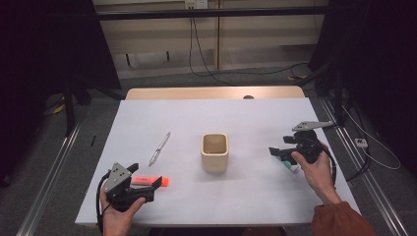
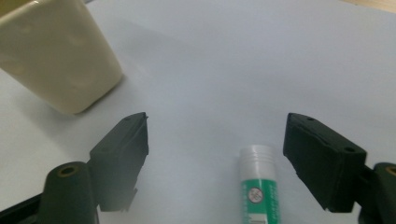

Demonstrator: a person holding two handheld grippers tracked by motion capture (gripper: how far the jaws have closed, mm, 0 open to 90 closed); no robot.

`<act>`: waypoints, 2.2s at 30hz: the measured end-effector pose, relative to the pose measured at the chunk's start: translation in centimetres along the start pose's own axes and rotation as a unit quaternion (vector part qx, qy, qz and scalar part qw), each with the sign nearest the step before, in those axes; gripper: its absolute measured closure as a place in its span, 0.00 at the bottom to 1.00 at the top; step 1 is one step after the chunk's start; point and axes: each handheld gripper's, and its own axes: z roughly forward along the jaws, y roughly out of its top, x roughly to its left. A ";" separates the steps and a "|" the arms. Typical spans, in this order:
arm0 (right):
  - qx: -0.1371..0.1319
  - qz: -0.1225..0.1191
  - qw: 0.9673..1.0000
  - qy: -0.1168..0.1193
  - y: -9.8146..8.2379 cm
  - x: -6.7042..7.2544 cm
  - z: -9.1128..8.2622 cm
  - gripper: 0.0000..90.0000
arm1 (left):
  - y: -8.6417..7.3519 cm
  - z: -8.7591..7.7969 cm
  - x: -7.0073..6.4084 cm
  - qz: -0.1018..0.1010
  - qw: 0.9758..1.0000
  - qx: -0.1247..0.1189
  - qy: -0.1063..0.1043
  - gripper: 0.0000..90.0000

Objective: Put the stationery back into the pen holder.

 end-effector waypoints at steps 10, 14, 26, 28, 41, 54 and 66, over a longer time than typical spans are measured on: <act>0.058 0.011 0.998 -0.020 0.6 -2.3 0.6 0.26 | 0.0 0.2 0.0 0.001 1.000 0.002 -0.002 0.06; 0.093 0.011 0.996 -0.013 1.1 -2.5 1.5 0.29 | 0.1 0.4 -0.1 0.002 1.000 0.002 -0.006 0.06; 0.152 0.002 0.988 0.000 0.4 -2.8 3.3 0.29 | 0.0 0.3 0.0 -0.001 1.000 0.002 -0.005 0.06; 0.162 -0.008 0.987 -0.005 0.3 -2.7 3.7 0.35 | 0.0 0.3 0.0 -0.001 1.000 0.002 -0.004 0.06; 0.187 -0.029 0.982 -0.017 -0.4 -2.6 4.8 0.49 | 0.0 0.3 0.1 -0.004 1.000 0.006 -0.001 0.06; 0.196 -0.039 0.980 -0.020 -0.2 -2.1 5.1 0.71 | -0.1 0.3 0.1 0.000 1.000 0.011 0.003 0.06; 0.161 -0.036 0.986 -0.035 -0.2 -2.0 4.5 0.74 | -0.1 0.3 0.1 -0.006 1.000 0.012 0.004 0.07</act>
